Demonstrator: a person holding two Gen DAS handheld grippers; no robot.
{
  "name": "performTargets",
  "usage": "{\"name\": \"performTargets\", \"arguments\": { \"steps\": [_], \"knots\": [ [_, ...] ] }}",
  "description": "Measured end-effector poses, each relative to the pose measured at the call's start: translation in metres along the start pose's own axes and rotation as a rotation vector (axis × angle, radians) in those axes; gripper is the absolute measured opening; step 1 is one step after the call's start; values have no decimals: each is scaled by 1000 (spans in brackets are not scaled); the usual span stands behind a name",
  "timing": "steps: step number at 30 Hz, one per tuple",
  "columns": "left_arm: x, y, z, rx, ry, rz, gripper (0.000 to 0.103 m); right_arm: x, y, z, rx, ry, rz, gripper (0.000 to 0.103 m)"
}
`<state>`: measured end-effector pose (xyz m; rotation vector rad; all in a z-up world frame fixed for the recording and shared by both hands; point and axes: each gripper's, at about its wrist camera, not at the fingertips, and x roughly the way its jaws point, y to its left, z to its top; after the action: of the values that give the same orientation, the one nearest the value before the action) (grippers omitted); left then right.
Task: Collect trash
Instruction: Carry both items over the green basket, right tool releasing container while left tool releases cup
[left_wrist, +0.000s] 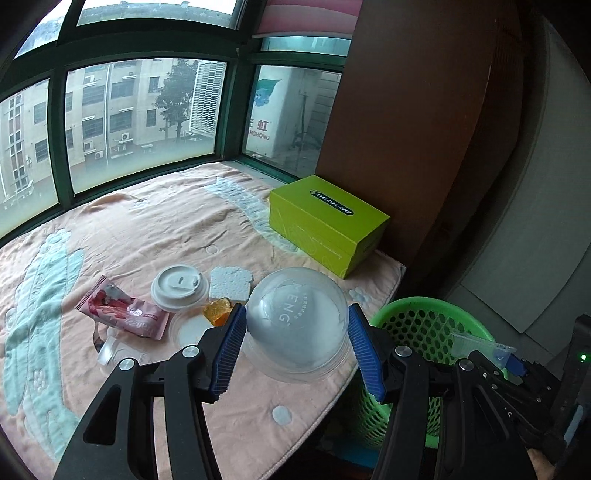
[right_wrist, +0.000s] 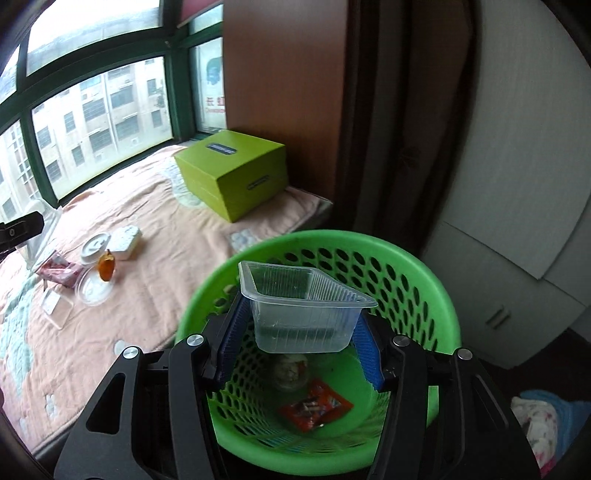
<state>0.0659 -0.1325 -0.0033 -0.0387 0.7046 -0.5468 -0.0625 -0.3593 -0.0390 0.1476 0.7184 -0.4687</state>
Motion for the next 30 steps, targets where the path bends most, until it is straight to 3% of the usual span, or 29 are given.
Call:
{"name": "performTargets", "arguments": {
  "steps": [2,6,30],
  "knots": [
    [2,-7,2,11,0,-16,54,-1,-6,-1,8,2,-11,56],
    [8,-26,3,38,6,-45,54,-4,-15,-3,28,-9,-21,68],
    [54,-122,-10,167,121,-190,55,-41,-65,-3,120,-104,-91,75]
  ]
}}
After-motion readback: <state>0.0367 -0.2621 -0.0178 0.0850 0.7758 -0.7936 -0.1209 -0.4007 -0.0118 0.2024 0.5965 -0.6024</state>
